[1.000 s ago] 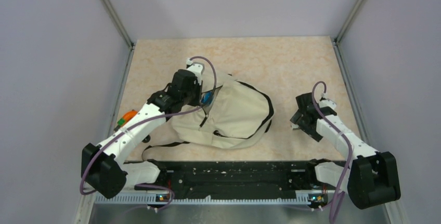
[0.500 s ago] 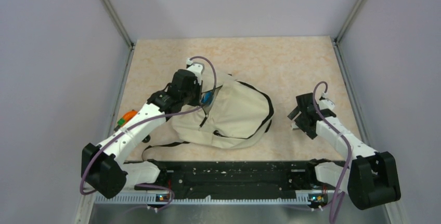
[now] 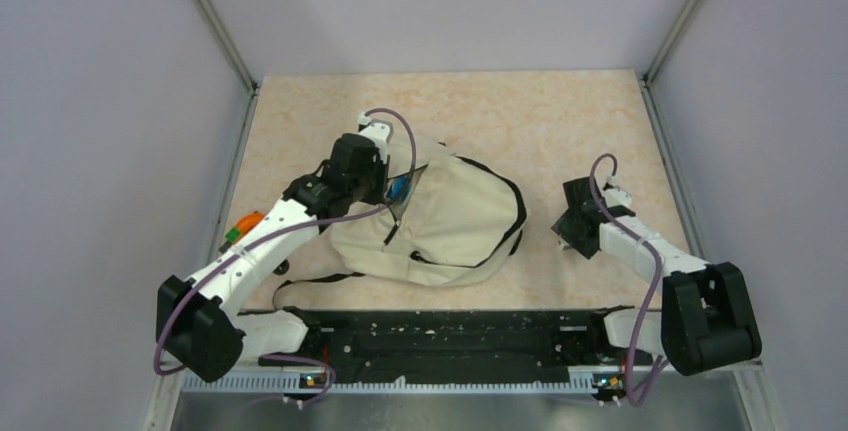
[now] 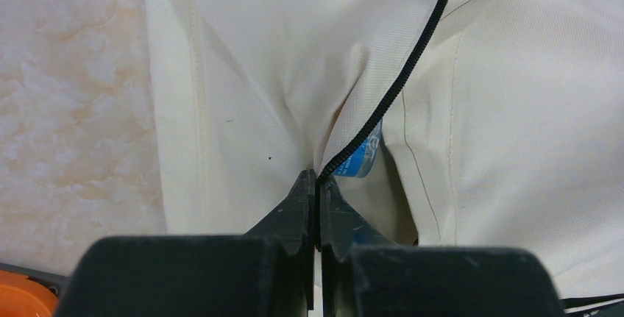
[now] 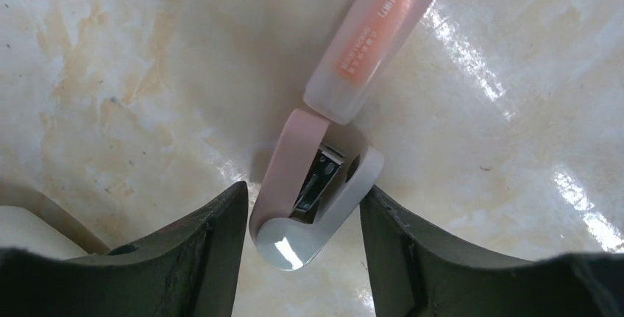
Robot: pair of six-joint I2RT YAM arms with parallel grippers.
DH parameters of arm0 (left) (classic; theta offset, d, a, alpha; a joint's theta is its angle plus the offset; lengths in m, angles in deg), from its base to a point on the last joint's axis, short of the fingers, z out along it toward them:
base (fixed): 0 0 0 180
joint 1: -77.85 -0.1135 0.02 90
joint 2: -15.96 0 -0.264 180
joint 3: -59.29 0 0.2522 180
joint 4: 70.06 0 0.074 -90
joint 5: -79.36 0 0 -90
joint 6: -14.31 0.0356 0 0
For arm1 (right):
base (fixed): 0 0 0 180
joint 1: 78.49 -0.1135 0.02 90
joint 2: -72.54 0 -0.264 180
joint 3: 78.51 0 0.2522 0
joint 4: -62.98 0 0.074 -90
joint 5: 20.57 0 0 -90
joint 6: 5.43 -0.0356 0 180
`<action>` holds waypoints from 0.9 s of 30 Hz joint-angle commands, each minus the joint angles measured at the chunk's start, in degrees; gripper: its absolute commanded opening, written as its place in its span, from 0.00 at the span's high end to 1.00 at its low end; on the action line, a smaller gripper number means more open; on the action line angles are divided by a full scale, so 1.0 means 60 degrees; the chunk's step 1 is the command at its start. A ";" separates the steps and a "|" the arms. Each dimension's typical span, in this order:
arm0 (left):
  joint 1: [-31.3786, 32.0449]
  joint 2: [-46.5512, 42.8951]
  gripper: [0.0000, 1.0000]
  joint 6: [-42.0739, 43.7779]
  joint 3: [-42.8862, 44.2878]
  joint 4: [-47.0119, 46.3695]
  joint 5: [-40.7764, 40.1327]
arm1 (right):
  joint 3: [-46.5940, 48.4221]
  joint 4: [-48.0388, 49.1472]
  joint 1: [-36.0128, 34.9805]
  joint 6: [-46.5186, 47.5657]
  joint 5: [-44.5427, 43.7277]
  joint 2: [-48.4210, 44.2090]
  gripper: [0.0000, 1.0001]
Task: Pack the student bag
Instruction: Pick up the stationery from the center of the board, then place the stationery in the student bag.
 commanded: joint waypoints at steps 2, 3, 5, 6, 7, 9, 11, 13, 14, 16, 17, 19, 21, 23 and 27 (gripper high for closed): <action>-0.0078 -0.0061 1.00 0.0124 0.0383 -0.0127 -0.0201 | 0.0364 0.0773 0.0083 0.0963 0.0017 0.0346 0.48; -0.0081 -0.0051 1.00 0.0124 0.0394 -0.0127 -0.0201 | 0.0353 0.0886 0.0078 0.1100 0.0136 0.0348 0.50; -0.0071 -0.0050 1.00 0.0124 0.0397 -0.0127 -0.0190 | 0.0265 0.1136 0.0058 0.1398 0.0384 0.0284 0.55; -0.0076 -0.0059 1.00 0.0124 0.0397 -0.0127 -0.0187 | 0.0218 0.1223 0.0044 0.1518 0.0455 0.0208 0.56; -0.0073 -0.0064 1.00 0.0124 0.0397 -0.0127 -0.0176 | 0.0164 0.1324 0.0020 0.1669 0.0527 0.0106 0.58; -0.0077 -0.0073 1.00 0.0124 0.0397 -0.0127 -0.0172 | 0.0068 0.1440 -0.0040 0.1890 0.0568 -0.0173 0.60; -0.0083 -0.0066 1.00 0.0110 0.0397 -0.0127 -0.0150 | 0.0050 0.1393 -0.0151 0.2078 0.0521 -0.0616 0.60; -0.0081 -0.0077 1.00 0.0102 0.0410 -0.0127 -0.0107 | 0.0103 0.1245 -0.0354 0.2261 0.0229 -0.1188 0.60; -0.0078 -0.0094 1.00 0.0095 0.0412 -0.0127 -0.0081 | 0.0163 0.1119 -0.0511 0.2344 0.0082 -0.1512 0.60; -0.0077 -0.0125 1.00 0.0081 0.0412 -0.0140 -0.0049 | 0.0423 0.0756 -0.1078 0.2557 -0.0287 -0.2262 0.60; -0.0077 -0.0142 1.00 0.0067 0.0412 -0.0154 -0.0030 | 0.0587 0.0679 -0.1362 0.2639 -0.0441 -0.2556 0.60; -0.0077 -0.0152 1.00 0.0044 0.0419 -0.0166 0.0073 | 0.0911 0.0795 -0.1933 0.2949 -0.0421 -0.3047 0.60; -0.0089 -0.0169 1.00 0.0000 0.0426 -0.0178 0.0186 | 0.1228 0.1325 -0.2394 0.3305 0.0038 -0.3286 0.60; -0.0101 -0.0182 1.00 -0.0022 0.0427 -0.0209 0.0247 | 0.1527 0.2049 -0.2780 0.3576 0.0835 -0.3172 0.60; -0.0129 -0.0246 1.00 -0.0023 0.0412 -0.0250 0.0367 | 0.2137 0.3594 -0.3582 0.4034 0.2324 -0.2213 0.60</action>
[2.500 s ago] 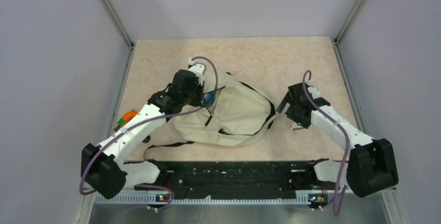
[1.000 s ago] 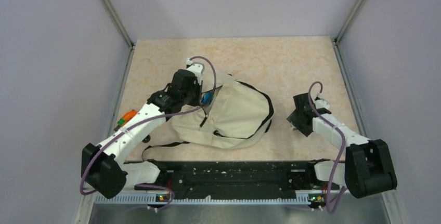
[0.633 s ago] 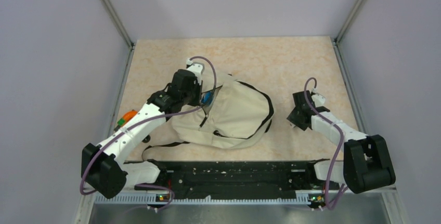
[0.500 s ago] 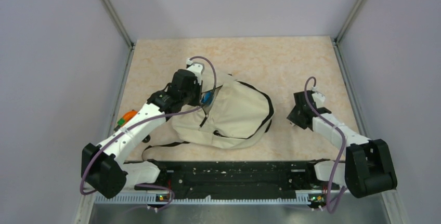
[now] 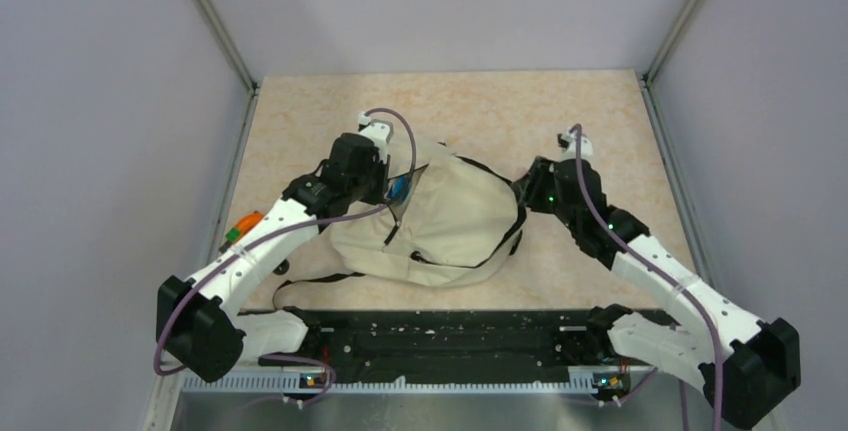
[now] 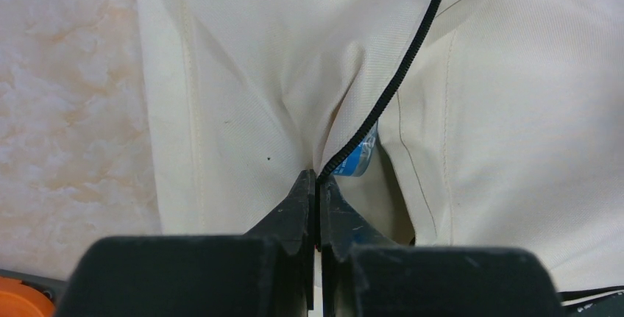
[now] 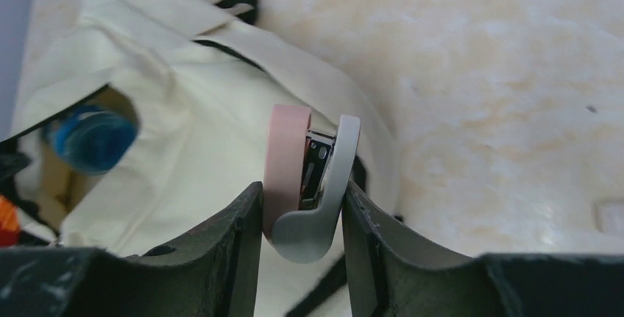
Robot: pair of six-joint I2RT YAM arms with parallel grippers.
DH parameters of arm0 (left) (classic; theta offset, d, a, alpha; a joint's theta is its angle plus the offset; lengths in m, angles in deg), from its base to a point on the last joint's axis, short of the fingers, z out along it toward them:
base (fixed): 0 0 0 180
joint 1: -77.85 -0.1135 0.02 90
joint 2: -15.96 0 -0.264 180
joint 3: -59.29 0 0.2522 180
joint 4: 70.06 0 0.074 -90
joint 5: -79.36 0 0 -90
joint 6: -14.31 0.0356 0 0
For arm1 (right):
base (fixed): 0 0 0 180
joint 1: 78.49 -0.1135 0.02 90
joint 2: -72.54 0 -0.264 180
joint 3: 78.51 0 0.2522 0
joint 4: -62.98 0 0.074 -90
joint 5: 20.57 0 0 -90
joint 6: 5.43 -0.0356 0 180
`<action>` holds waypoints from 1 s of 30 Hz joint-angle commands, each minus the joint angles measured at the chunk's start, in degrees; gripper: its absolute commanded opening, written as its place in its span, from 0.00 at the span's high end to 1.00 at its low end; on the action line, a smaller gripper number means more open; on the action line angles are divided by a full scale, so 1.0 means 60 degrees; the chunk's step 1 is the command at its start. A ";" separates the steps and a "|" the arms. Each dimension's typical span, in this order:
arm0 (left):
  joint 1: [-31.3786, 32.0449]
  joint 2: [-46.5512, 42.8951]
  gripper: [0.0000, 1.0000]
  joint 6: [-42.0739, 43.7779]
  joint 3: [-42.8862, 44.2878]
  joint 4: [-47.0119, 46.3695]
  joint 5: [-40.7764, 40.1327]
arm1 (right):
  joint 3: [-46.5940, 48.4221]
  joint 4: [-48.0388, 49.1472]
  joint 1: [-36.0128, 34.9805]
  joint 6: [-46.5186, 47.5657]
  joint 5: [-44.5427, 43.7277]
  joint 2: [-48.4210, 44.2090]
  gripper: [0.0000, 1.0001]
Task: Pack the student bag
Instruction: Place the stationery in the student bag.
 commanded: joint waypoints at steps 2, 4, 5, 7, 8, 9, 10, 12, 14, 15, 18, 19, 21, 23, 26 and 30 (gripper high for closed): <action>-0.0102 -0.0301 1.00 -0.0016 0.0379 -0.0305 0.0263 | 0.1078 0.2738 -0.1337 0.1028 0.1917 0.1394 0.60; -0.0132 -0.0364 1.00 0.0008 0.0360 -0.0349 0.0300 | 0.1401 0.3444 -0.1940 0.1292 0.2382 0.2152 0.60; -0.0129 -0.0393 1.00 0.0024 0.0351 -0.0390 0.0323 | 0.1569 0.3667 -0.2289 0.1367 0.2577 0.2518 0.60; -0.0152 -0.0475 1.00 0.0080 0.0290 -0.0474 0.0419 | 0.1812 0.4194 -0.2673 0.1458 0.3309 0.3426 0.60; -0.0164 -0.0535 1.00 0.0106 0.0258 -0.0550 0.0497 | 0.1928 0.4438 -0.2796 0.1468 0.3731 0.3780 0.60; -0.0164 -0.0592 1.00 0.0128 0.0216 -0.0634 0.0604 | 0.2058 0.4639 -0.2872 0.1469 0.4143 0.4155 0.60; -0.0159 -0.0636 1.00 0.0154 0.0197 -0.0693 0.0685 | 0.2186 0.4846 -0.2947 0.1504 0.4531 0.4524 0.60; -0.0163 -0.0668 1.00 0.0195 0.0175 -0.0743 0.0741 | 0.2590 0.4953 -0.3035 0.1635 0.4999 0.5170 0.60; -0.0158 -0.0686 1.00 0.0252 0.0174 -0.0749 0.1067 | 0.3169 0.4689 -0.3035 0.1959 0.5451 0.5751 0.60; -0.0167 -0.0705 1.00 0.0286 0.0161 -0.0777 0.1152 | 0.3524 0.4515 -0.3041 0.2131 0.5546 0.6031 0.60; -0.0158 -0.0805 1.00 0.0332 0.0119 -0.0872 0.1339 | 0.4105 0.4217 -0.3046 0.2580 0.5590 0.6658 0.60; -0.0165 -0.0835 1.00 0.0343 0.0103 -0.0904 0.1385 | 0.4324 0.4066 -0.3048 0.2780 0.5620 0.6877 0.60; -0.0158 -0.0842 1.00 0.0376 0.0087 -0.0927 0.1523 | 0.4813 0.3678 -0.3050 0.3150 0.5721 0.7268 0.60; -0.0158 -0.0816 1.00 0.0392 0.0107 -0.0915 0.1647 | 0.5228 0.3413 -0.3054 0.3423 0.5786 0.7590 0.60; -0.0158 -0.0812 1.00 0.0395 0.0115 -0.0936 0.1806 | 0.5759 0.3169 -0.3046 0.3893 0.6041 0.8062 0.60; -0.0159 -0.0854 1.00 0.0378 0.0071 -0.1024 0.1913 | 0.6010 0.3337 -0.3048 0.4170 0.6931 0.8507 0.60</action>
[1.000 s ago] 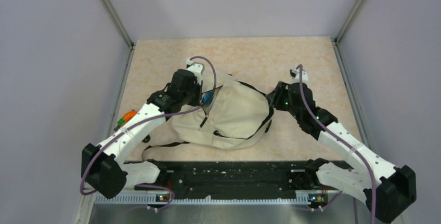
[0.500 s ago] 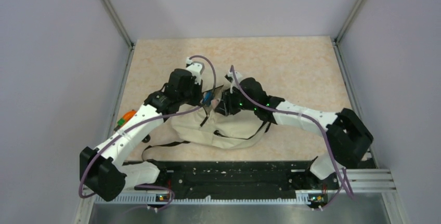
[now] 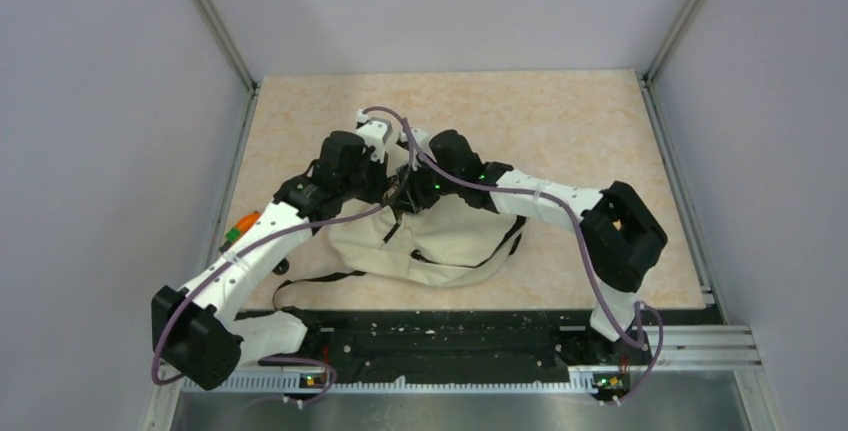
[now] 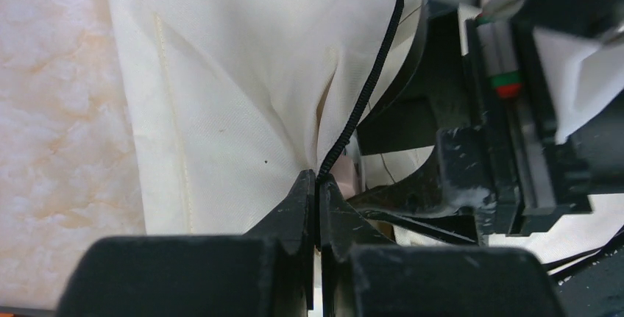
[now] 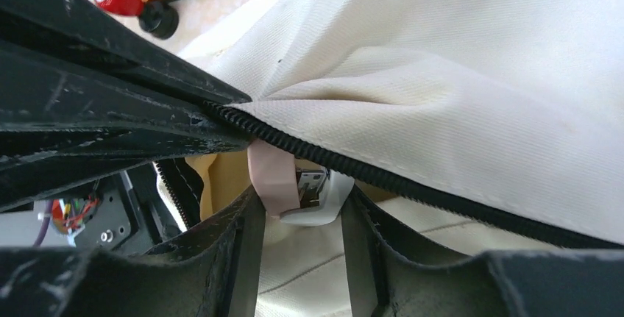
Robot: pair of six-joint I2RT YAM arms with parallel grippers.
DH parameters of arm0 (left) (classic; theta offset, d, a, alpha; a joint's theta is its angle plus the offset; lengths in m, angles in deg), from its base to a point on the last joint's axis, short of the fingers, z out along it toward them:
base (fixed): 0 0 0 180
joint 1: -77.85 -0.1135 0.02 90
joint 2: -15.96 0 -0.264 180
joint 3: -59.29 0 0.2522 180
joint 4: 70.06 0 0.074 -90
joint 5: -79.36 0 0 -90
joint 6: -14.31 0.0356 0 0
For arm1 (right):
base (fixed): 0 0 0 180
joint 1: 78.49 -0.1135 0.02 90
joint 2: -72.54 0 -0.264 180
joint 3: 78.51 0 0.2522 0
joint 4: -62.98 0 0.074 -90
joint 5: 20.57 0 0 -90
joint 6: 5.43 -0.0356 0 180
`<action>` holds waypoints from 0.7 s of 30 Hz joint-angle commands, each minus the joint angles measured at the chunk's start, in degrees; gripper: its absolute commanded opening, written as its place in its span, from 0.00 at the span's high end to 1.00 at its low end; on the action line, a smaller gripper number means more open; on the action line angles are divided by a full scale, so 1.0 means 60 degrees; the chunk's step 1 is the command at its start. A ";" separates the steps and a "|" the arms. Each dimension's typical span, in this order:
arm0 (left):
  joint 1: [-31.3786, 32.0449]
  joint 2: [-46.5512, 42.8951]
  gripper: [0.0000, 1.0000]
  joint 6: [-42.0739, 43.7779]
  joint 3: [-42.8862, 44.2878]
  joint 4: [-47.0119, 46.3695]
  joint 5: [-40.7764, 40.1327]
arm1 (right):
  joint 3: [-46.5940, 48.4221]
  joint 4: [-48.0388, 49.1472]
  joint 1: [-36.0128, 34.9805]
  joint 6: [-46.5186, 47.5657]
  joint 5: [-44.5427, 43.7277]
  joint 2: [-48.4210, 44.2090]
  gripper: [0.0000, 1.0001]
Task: Pack the student bag
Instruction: Place the stationery in the student bag.
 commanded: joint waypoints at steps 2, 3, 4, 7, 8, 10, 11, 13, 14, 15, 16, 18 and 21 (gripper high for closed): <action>0.0083 -0.0484 1.00 -0.0039 0.0090 -0.0849 0.0706 | 0.0610 0.0913 -0.0070 0.0538 0.1518 0.0400 0.60; 0.0083 -0.0500 1.00 -0.0046 0.0089 -0.0849 0.0693 | 0.0529 0.1040 -0.0070 0.0500 0.1708 0.0427 0.60; 0.0079 -0.0515 1.00 -0.0046 0.0083 -0.0850 0.0677 | 0.0469 0.1151 -0.0075 0.0469 0.1872 0.0445 0.60; 0.0080 -0.0571 1.00 -0.0046 0.0069 -0.0877 0.0552 | 0.0245 0.1333 -0.0077 0.0439 0.2137 0.0512 0.60; 0.0079 -0.0595 1.00 -0.0046 0.0057 -0.0890 0.0524 | 0.0098 0.1435 -0.0078 0.0396 0.2201 0.0500 0.60; 0.0074 -0.0632 1.00 -0.0054 0.0039 -0.0921 0.0477 | -0.0176 0.1805 -0.0070 0.0250 0.2359 0.0505 0.60; 0.0082 -0.0641 1.00 -0.0060 0.0038 -0.0923 0.0472 | -0.0297 0.2010 -0.0070 0.0193 0.2488 0.0530 0.59; 0.0083 -0.0649 1.00 -0.0061 0.0040 -0.0923 0.0417 | -0.0528 0.2455 -0.0078 0.0015 0.2615 0.0635 0.58; 0.0081 -0.0649 1.00 -0.0065 0.0039 -0.0923 0.0402 | -0.0564 0.2606 -0.0080 -0.0057 0.2680 0.0718 0.58; 0.0080 -0.0662 1.00 -0.0061 0.0038 -0.0923 0.0370 | -0.0591 0.2647 -0.0082 -0.0073 0.2710 0.0787 0.58; 0.0082 -0.0671 1.00 -0.0061 0.0026 -0.0923 0.0340 | -0.0614 0.2727 -0.0084 -0.0117 0.2706 0.0838 0.57; 0.0081 -0.0699 1.00 -0.0047 0.0016 -0.0909 0.0266 | -0.0774 0.2941 -0.0085 -0.0203 0.2645 0.0815 0.54; 0.0081 -0.0708 1.00 -0.0046 0.0031 -0.0897 0.0232 | -0.0969 0.3176 -0.0088 -0.0226 0.2433 0.0627 0.42</action>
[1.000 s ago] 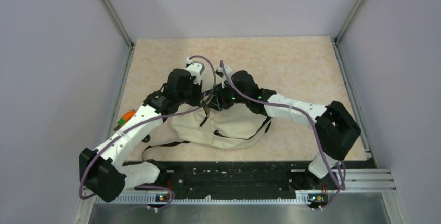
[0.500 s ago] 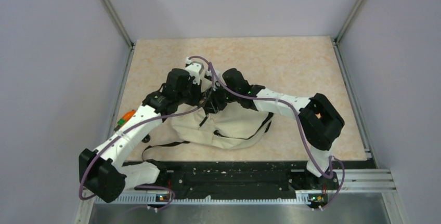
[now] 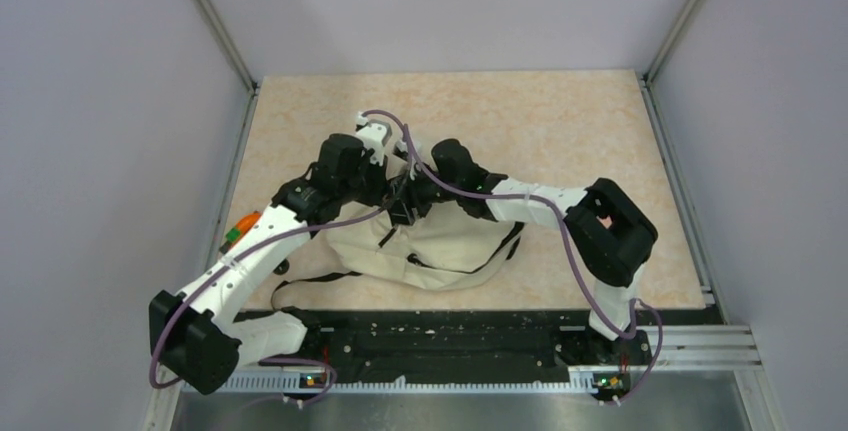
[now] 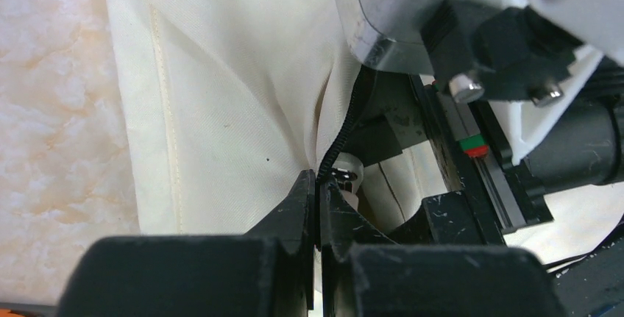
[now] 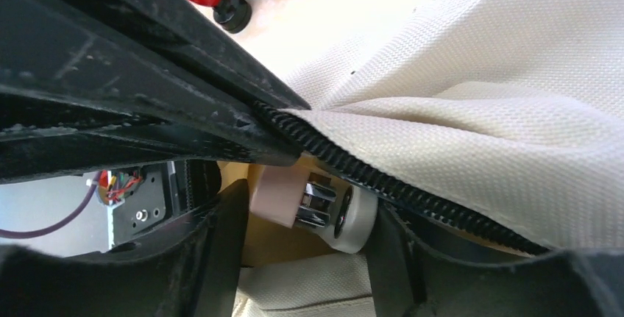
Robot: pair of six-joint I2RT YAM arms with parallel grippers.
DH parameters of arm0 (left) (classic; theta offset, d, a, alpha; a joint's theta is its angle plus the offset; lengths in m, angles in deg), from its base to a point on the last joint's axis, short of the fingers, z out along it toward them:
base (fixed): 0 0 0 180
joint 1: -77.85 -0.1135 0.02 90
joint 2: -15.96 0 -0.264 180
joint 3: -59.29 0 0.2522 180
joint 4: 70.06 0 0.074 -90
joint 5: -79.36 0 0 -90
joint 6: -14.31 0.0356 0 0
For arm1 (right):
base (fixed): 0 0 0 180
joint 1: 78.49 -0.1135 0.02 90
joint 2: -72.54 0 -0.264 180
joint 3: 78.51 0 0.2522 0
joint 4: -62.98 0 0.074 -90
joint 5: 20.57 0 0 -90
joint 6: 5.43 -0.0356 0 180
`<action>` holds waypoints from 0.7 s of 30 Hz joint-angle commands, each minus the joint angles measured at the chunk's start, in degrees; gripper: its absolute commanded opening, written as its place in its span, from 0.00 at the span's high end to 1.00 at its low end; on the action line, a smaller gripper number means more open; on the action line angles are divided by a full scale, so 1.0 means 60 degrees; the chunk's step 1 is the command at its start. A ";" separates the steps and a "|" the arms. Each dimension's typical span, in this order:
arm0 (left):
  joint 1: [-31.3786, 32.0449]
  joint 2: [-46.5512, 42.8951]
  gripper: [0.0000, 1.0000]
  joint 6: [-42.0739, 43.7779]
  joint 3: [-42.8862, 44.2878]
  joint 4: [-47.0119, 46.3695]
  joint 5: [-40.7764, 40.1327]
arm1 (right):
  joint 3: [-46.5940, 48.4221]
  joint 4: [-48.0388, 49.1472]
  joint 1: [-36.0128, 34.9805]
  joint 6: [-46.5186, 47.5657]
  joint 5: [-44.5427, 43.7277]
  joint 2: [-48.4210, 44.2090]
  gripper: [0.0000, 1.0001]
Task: Pack the student bag
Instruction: Place the stationery in the student bag.
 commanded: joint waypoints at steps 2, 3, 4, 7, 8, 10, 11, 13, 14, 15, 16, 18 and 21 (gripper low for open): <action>0.0064 -0.0509 1.00 -0.0043 0.0159 -0.0966 0.0216 | -0.0407 0.1078 -0.0092 -0.0028 0.0006 -0.0197 0.34; 0.0064 -0.0507 1.00 -0.0043 0.0165 -0.0963 0.0211 | -0.0530 0.1175 -0.0094 -0.0035 -0.0078 -0.0279 0.30; 0.0071 -0.0507 1.00 -0.0046 0.0169 -0.0954 0.0196 | -0.0588 0.1229 -0.0101 -0.0035 -0.0136 -0.0355 0.28; 0.0068 -0.0518 1.00 -0.0043 0.0158 -0.0935 0.0165 | -0.0811 0.1448 -0.0093 -0.0123 -0.0349 -0.0636 0.24; 0.0067 -0.0521 1.00 -0.0043 0.0165 -0.0934 0.0151 | -0.0905 0.1542 -0.0092 -0.0153 -0.0428 -0.0746 0.23; 0.0063 -0.0535 1.00 -0.0043 0.0166 -0.0933 0.0104 | -0.1112 0.1724 -0.0092 -0.0212 -0.0592 -0.0986 0.21; 0.0071 -0.0536 1.00 -0.0043 0.0166 -0.0919 0.0085 | -0.1201 0.1794 -0.0092 -0.0235 -0.0693 -0.1114 0.20; 0.0070 -0.0536 1.00 -0.0043 0.0177 -0.0919 0.0069 | -0.1364 0.1792 -0.0092 -0.0293 -0.1226 -0.1375 0.18; 0.0068 -0.0536 1.00 -0.0043 0.0182 -0.0899 0.0059 | -0.1395 0.1634 -0.0085 -0.0344 -0.1587 -0.1461 0.17; 0.0071 -0.0549 1.00 -0.0043 0.0181 -0.0903 0.0068 | -0.1386 0.1455 -0.0085 -0.0360 -0.1863 -0.1529 0.17; 0.0070 -0.0547 1.00 -0.0044 0.0180 -0.0904 0.0070 | -0.1383 0.1263 -0.0082 -0.0342 -0.2157 -0.1588 0.17; 0.0067 -0.0564 1.00 -0.0043 0.0177 -0.0904 0.0058 | -0.1524 0.1115 -0.0078 -0.0390 -0.2543 -0.1720 0.18; 0.0071 -0.0565 1.00 -0.0043 0.0180 -0.0904 0.0055 | -0.1879 0.1427 -0.0077 -0.0561 -0.2663 -0.1988 0.24</action>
